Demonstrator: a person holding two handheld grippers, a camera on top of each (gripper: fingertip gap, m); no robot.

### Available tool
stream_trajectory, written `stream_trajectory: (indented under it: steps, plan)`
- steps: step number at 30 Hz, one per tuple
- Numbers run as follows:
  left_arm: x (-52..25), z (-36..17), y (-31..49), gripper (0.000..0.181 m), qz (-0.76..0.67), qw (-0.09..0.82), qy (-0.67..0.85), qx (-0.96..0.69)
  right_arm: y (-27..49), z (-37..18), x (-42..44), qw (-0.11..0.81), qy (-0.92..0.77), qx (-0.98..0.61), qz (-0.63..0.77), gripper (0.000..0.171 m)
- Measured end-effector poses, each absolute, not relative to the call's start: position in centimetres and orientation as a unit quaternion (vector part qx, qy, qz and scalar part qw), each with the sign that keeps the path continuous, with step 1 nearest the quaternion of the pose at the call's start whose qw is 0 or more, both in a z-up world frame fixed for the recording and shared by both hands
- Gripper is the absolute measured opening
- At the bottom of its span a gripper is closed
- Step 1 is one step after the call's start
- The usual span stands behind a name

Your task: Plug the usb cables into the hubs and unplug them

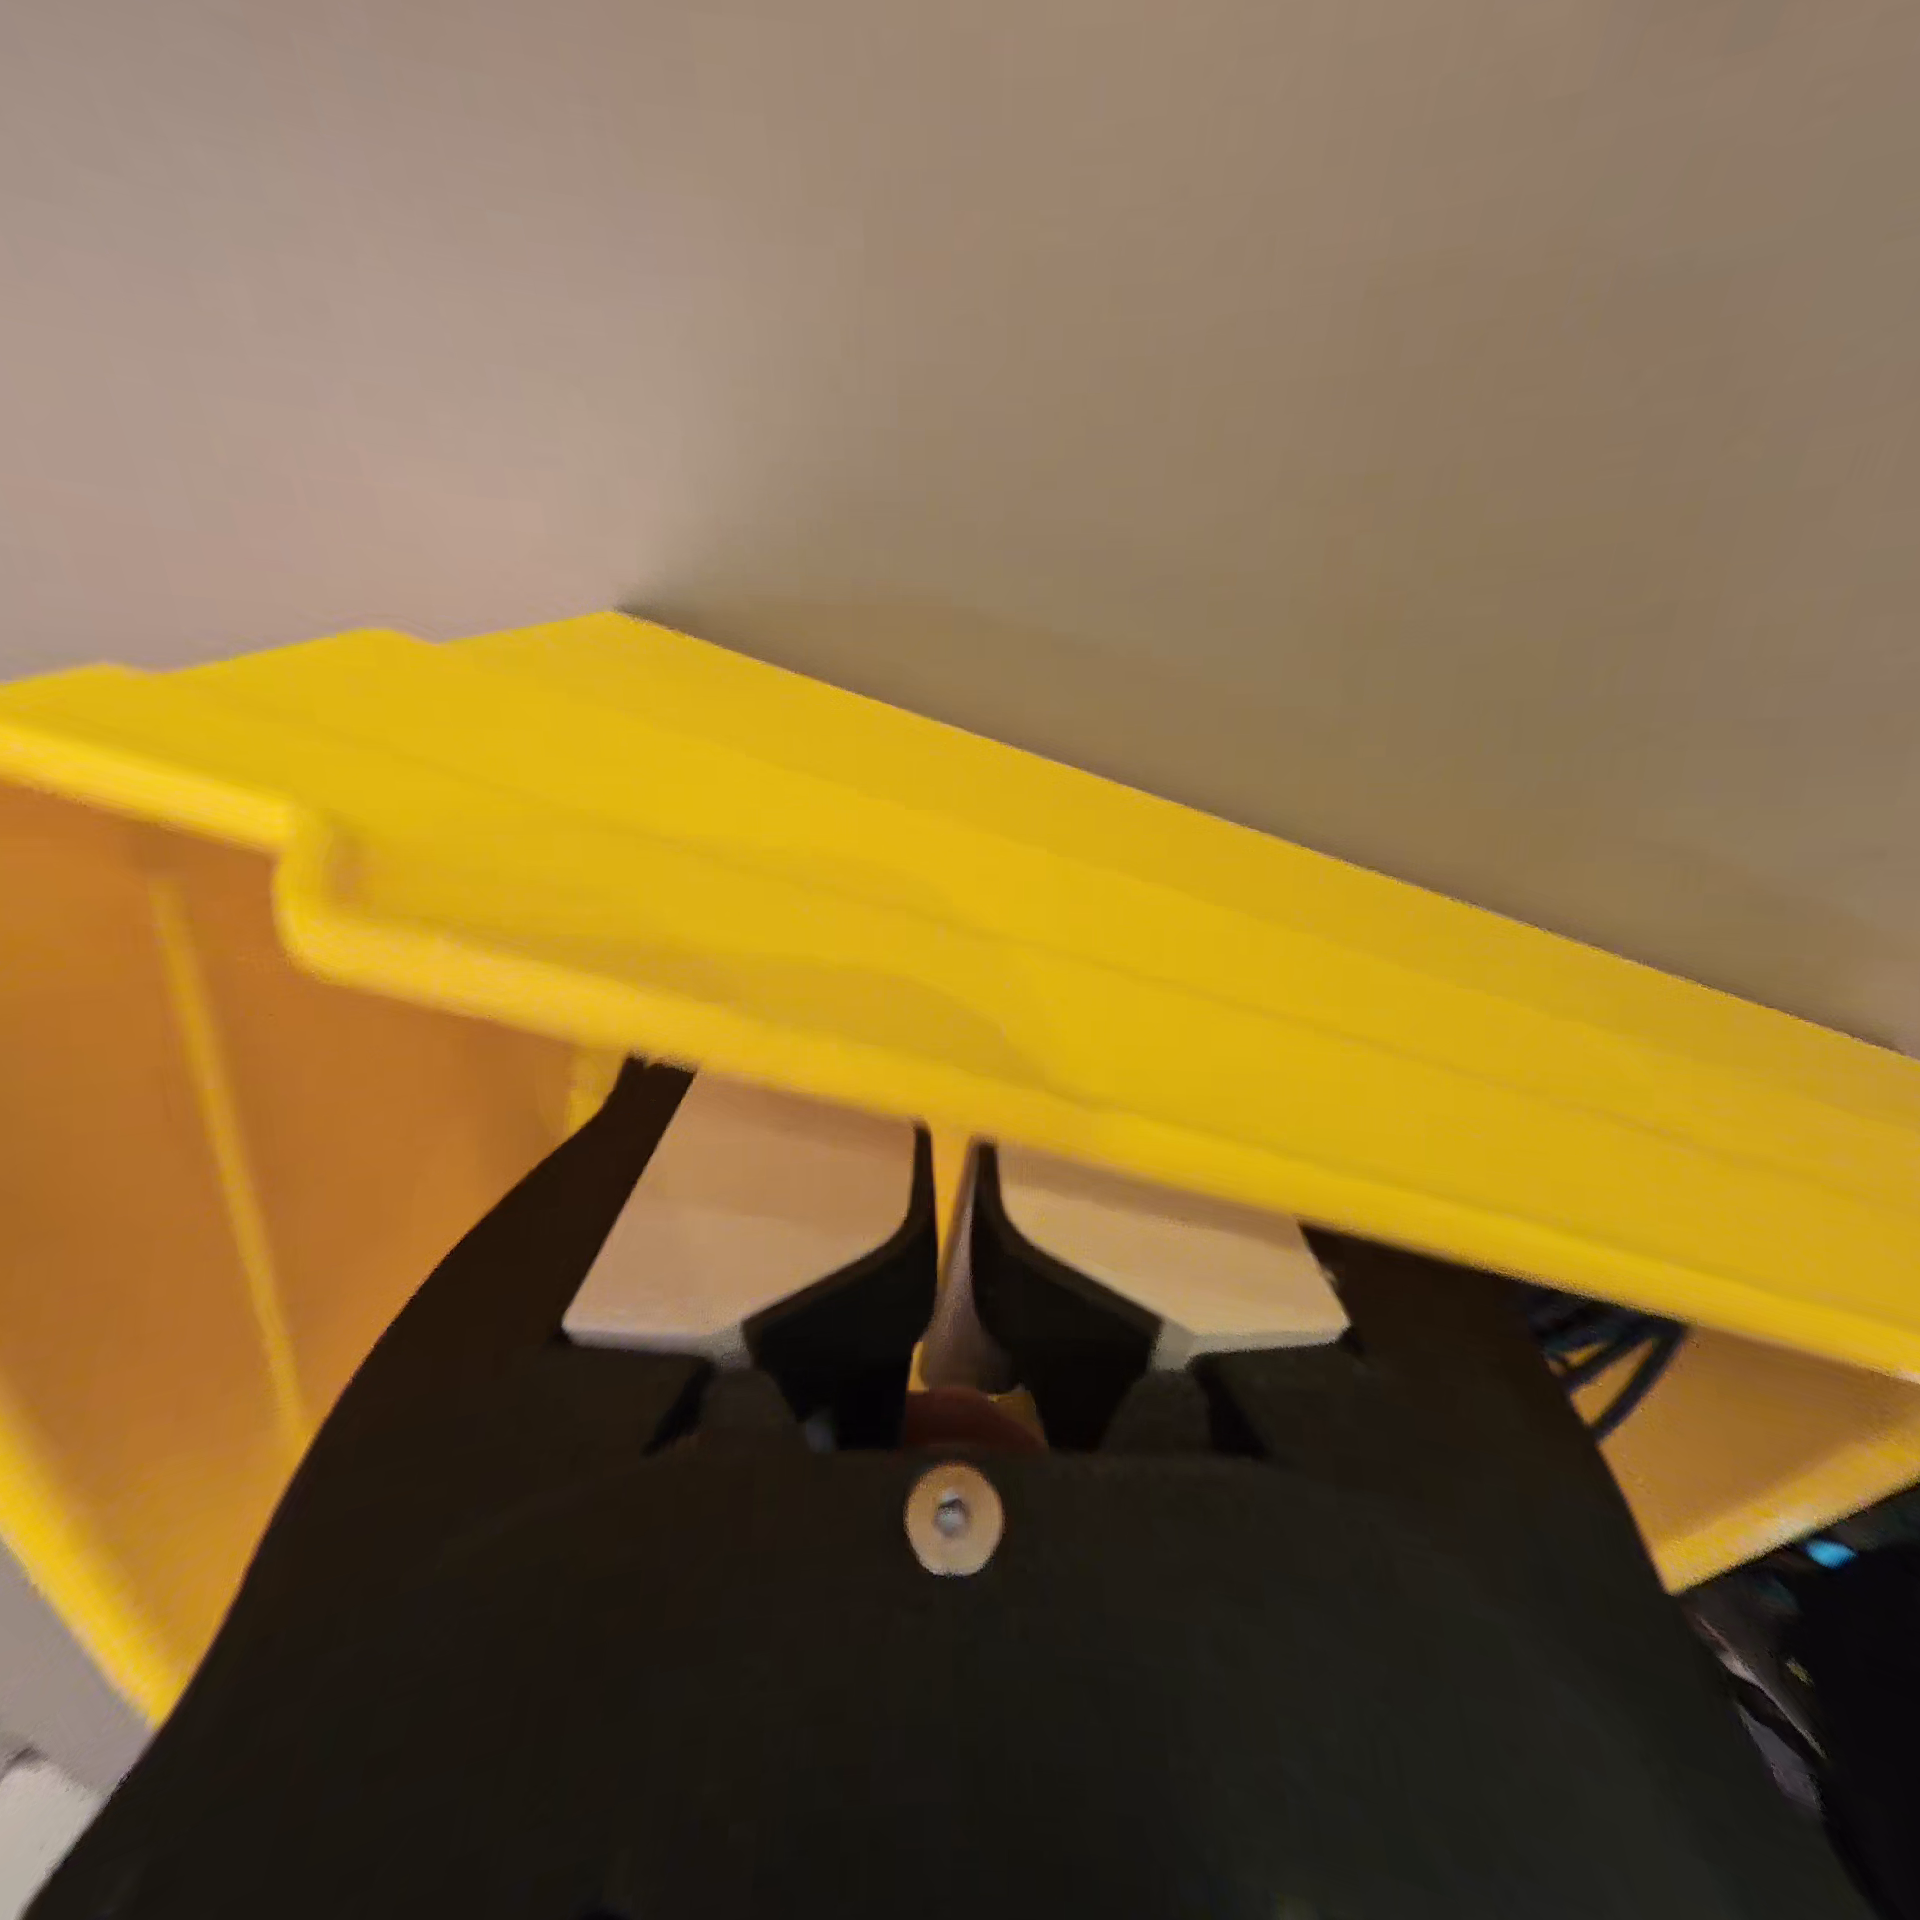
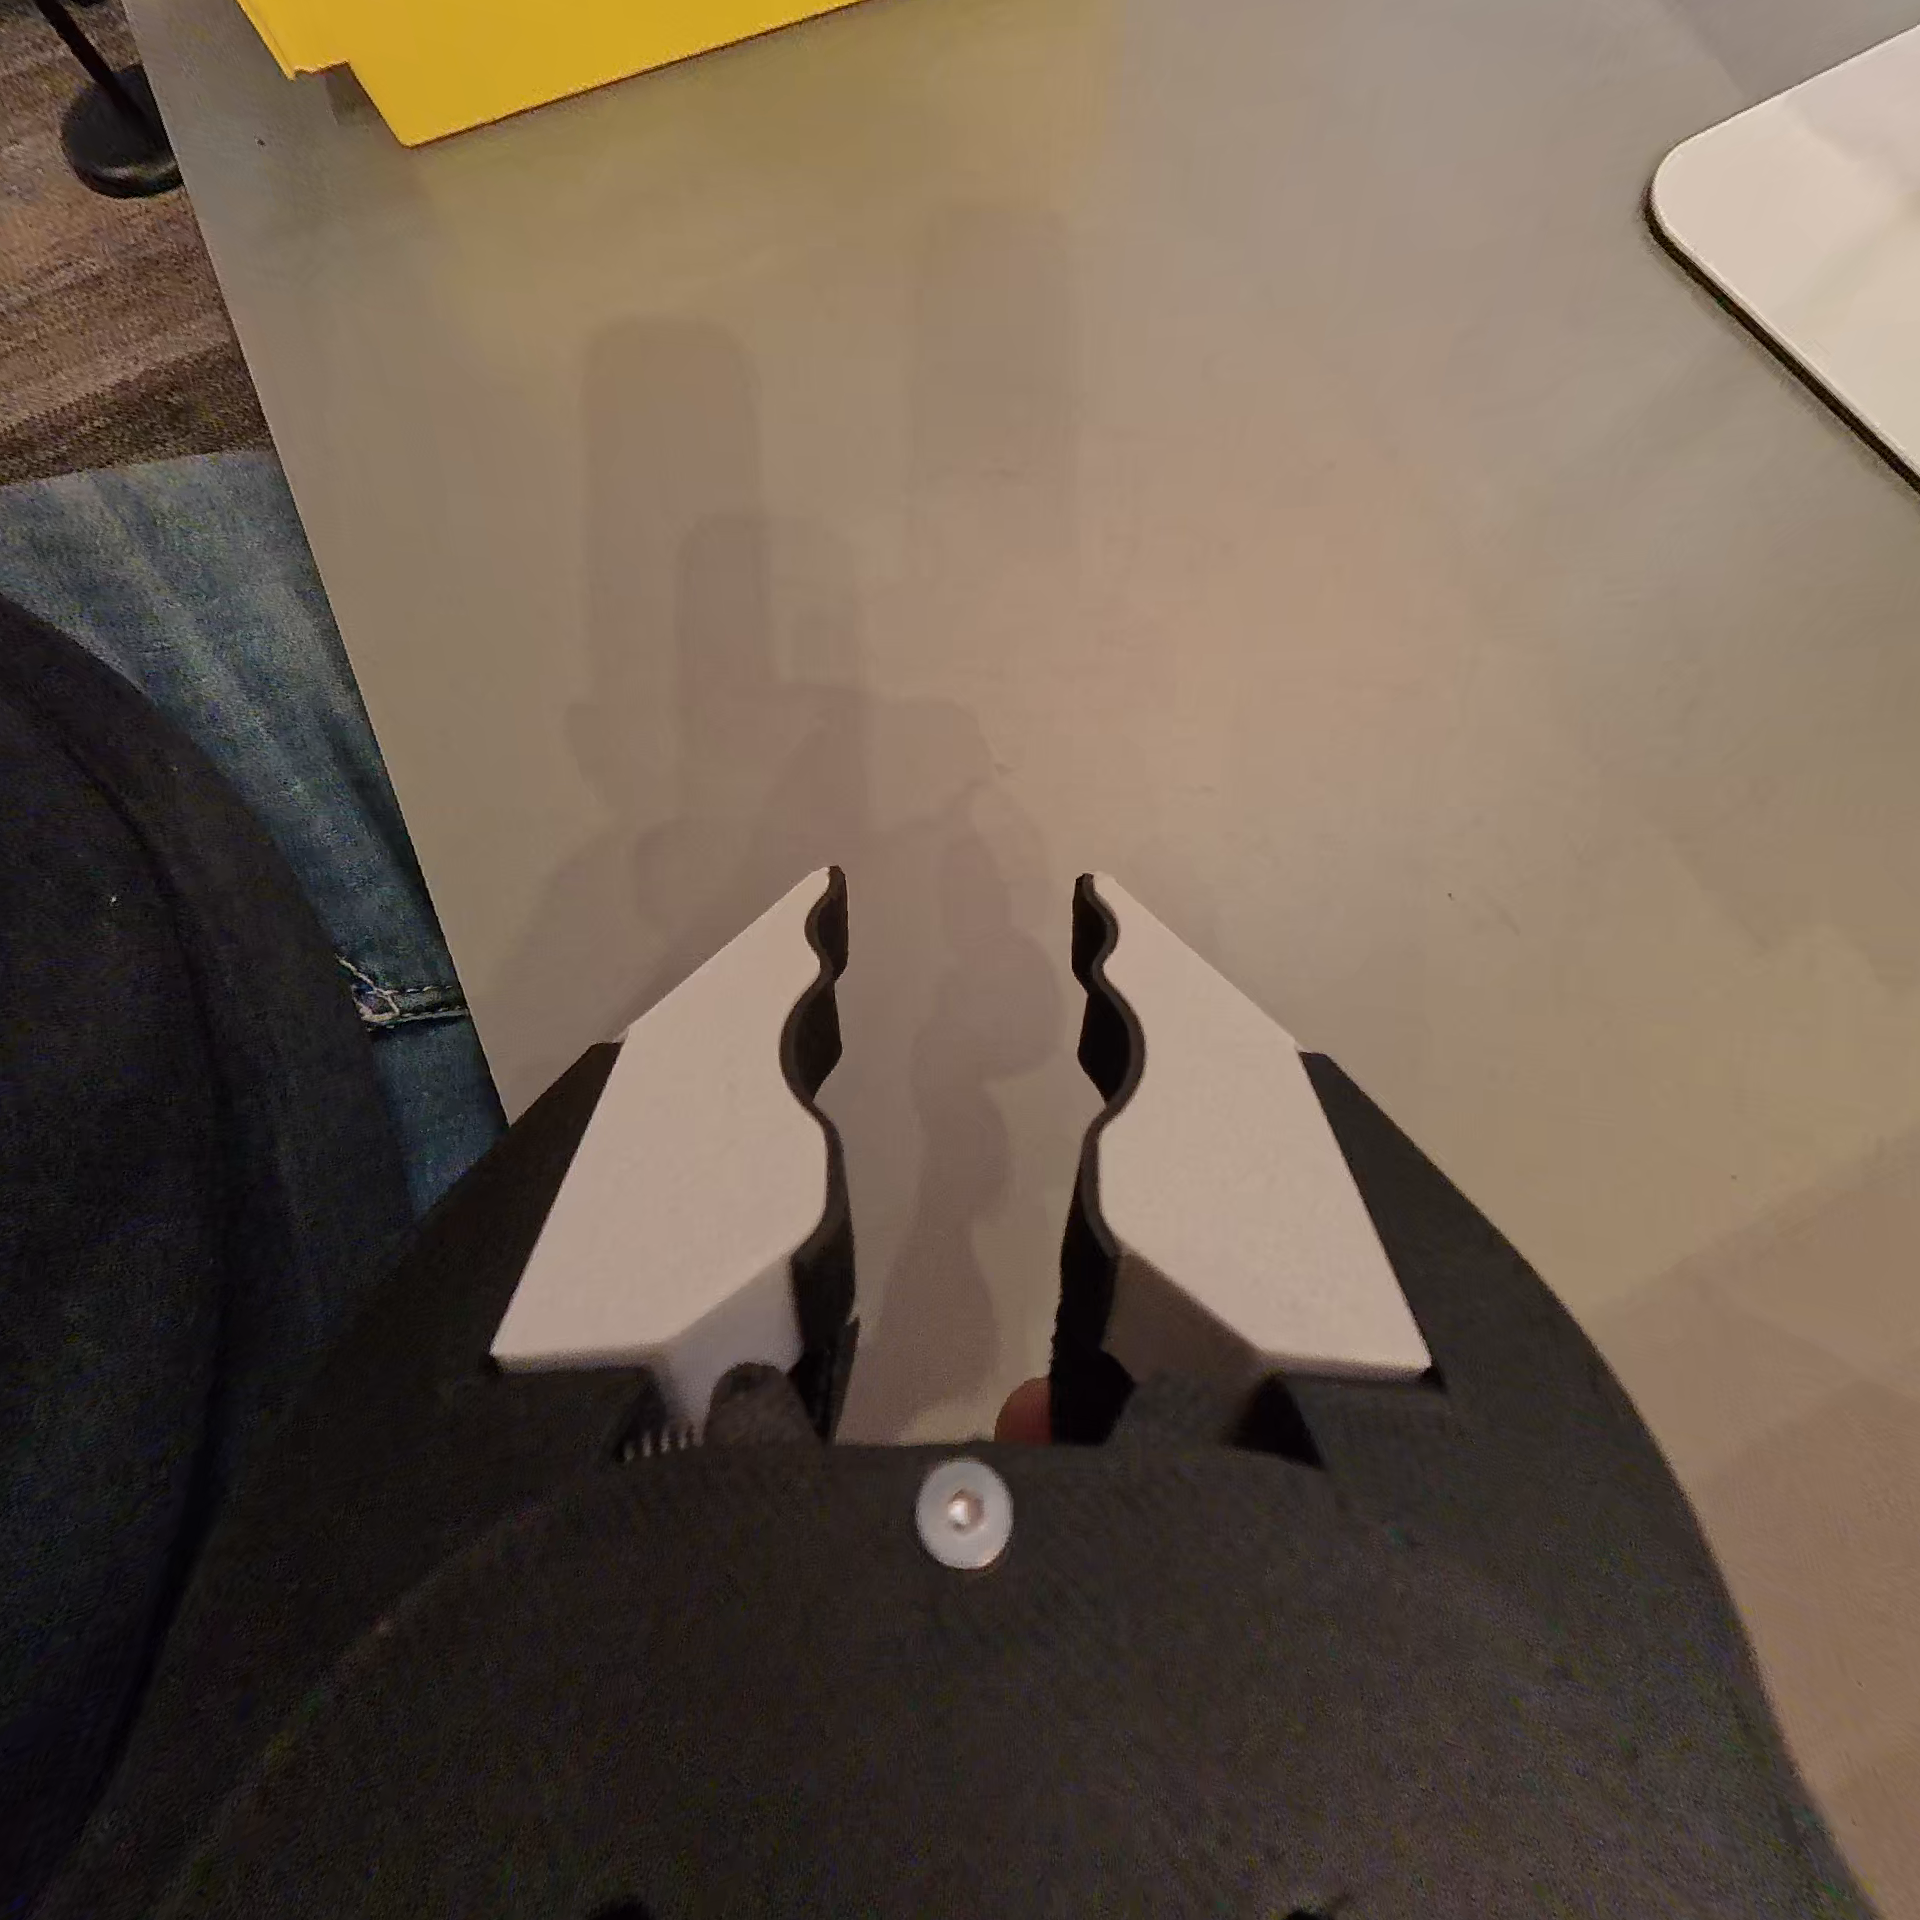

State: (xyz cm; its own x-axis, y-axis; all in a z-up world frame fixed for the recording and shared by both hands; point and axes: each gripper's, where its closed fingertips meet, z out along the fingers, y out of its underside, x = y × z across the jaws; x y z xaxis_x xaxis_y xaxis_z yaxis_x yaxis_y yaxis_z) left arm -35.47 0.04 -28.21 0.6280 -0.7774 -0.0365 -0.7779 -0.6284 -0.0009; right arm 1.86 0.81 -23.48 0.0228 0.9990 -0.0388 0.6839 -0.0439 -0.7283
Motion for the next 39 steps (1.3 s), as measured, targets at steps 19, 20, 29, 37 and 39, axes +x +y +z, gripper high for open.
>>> stream_trajectory:
  steps: [19,20,29,37,39]
  plan:
    - [-38.2,-28.7,2.6,0.013,0.016,0.066,0.465,-0.883,1.2,-24.1,2.2,0.262,-0.628,-0.672,0.292,0.042]
    - [-38.3,-28.7,2.6,0.010,0.020,0.069,0.469,-0.880,1.2,-24.2,2.1,0.262,-0.628,-0.672,0.292,0.042]
    - [-40.1,-26.3,2.5,0.003,0.082,0.102,0.474,-0.871,1.3,-24.2,2.0,0.260,-0.628,-0.672,0.295,0.042]
    - [-40.8,-17.4,2.2,0.002,0.106,0.253,0.392,-0.878,1.2,-23.5,1.5,0.268,-0.627,-0.665,0.306,0.043]
    - [-40.6,-14.9,2.0,0.002,0.111,0.295,0.369,-0.874,1.0,-23.1,1.2,0.274,-0.629,-0.658,0.311,0.044]
